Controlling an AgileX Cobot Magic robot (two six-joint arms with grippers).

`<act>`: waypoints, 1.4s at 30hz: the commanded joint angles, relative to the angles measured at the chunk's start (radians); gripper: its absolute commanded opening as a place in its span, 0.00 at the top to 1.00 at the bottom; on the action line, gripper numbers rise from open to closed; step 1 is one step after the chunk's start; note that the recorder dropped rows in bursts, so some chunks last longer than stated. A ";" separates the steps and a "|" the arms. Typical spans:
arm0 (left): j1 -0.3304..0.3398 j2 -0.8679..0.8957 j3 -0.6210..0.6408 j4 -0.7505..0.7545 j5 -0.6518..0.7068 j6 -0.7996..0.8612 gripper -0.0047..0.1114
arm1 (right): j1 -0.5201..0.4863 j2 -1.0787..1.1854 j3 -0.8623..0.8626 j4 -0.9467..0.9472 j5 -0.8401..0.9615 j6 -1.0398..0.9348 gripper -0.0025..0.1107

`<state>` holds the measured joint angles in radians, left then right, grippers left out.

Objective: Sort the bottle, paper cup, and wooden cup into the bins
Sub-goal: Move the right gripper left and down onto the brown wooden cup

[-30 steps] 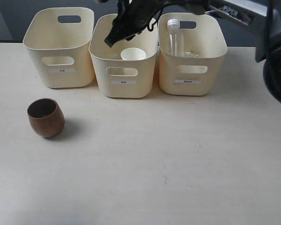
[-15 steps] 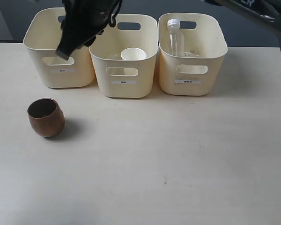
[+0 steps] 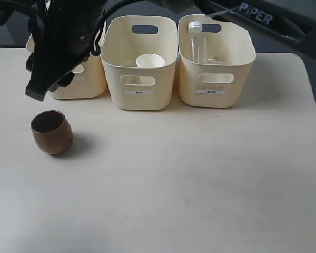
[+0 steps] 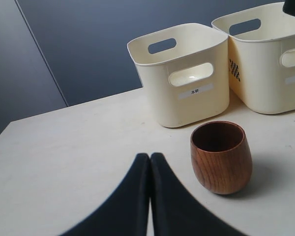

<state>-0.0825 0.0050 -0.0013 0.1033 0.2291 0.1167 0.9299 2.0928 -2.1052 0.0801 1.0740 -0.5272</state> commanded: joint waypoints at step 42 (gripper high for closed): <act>0.003 -0.005 0.001 0.003 -0.003 -0.002 0.96 | 0.019 0.265 -0.005 0.105 -0.232 -0.386 0.55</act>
<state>-0.0825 0.0050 -0.0013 0.1033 0.2291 0.1167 0.9461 2.3561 -2.1052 0.1890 0.8529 -0.9041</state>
